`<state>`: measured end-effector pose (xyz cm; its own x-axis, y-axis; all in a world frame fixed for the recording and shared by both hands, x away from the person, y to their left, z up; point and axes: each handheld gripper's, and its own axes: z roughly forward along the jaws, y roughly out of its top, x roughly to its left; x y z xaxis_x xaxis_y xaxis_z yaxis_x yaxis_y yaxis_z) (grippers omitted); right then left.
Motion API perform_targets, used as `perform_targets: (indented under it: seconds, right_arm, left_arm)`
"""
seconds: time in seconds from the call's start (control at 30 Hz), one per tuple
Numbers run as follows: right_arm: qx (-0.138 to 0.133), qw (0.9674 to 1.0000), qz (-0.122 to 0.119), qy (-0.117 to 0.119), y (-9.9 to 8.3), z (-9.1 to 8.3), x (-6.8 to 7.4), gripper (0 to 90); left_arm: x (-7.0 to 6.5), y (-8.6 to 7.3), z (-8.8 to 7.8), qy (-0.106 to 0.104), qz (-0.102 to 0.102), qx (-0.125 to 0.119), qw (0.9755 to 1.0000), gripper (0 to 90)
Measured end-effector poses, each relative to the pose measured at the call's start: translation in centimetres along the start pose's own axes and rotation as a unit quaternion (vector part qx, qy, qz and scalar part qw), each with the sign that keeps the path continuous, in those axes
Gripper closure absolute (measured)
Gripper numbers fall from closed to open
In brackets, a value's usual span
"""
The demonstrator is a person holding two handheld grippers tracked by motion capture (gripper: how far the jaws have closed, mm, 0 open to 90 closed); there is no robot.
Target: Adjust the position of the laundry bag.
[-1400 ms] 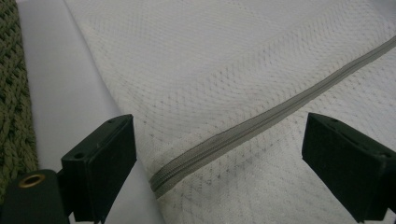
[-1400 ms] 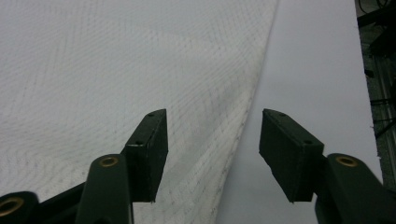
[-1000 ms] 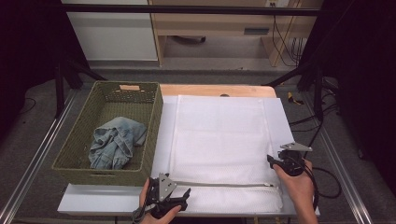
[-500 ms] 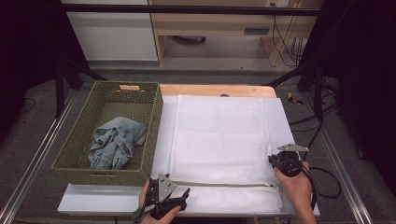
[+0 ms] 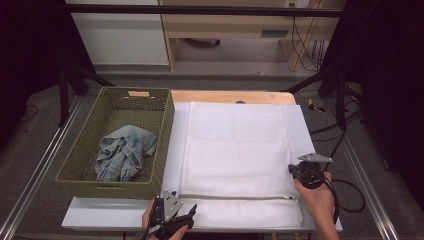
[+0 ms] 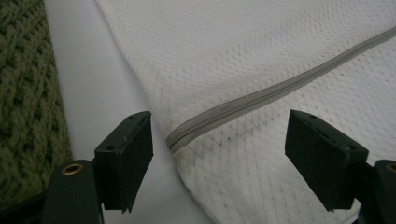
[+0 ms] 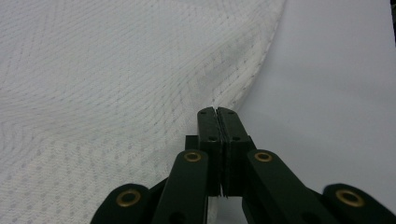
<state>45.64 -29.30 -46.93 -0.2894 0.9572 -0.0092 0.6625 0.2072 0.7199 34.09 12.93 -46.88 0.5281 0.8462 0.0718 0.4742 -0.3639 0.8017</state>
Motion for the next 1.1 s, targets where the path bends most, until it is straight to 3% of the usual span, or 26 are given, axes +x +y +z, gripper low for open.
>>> perform_targets:
  seconds: [0.1,0.27,0.4,0.43,0.67,0.83,1.0,1.1]
  right_arm:
    - [-0.001,1.0000,-0.002,0.000,0.0,-0.1,-0.1,89.3]
    - [-0.003,1.0000,0.000,0.002,0.0,-0.2,-0.2,89.3]
    - [-0.003,1.0000,0.000,0.003,0.0,-0.2,-0.2,89.4]
    - [-0.003,1.0000,0.000,0.005,0.0,-0.1,-0.2,89.4]
    - [-0.007,0.9999,-0.005,0.005,0.1,-0.1,-0.3,89.4]
    - [-0.007,0.9999,-0.002,0.009,0.1,-0.1,-0.3,89.4]
    - [-0.008,0.9999,-0.003,0.009,0.1,-0.1,-0.2,89.4]
    - [-0.008,0.9999,-0.001,0.011,0.1,-0.2,-0.3,89.4]
  left_arm:
    - [0.1,-0.4,-0.1,-0.004,-0.008,0.008,0.9999,24.6]
    - [0.6,-0.8,0.1,-0.012,-0.023,0.022,0.9994,34.8]
    - [0.7,-0.9,0.2,-0.015,-0.023,0.028,0.9992,41.8]
    - [0.8,-0.9,0.3,-0.015,-0.021,0.029,0.9993,48.5]
    - [1.0,-0.9,0.5,0.002,-0.022,0.029,0.9993,59.8]
    - [1.3,-1.0,0.7,-0.004,-0.034,0.035,0.9988,59.7]
    - [1.4,-1.0,1.1,-0.004,-0.032,0.042,0.9986,61.0]
    - [1.6,-1.0,1.2,-0.006,-0.037,0.042,0.9984,66.3]
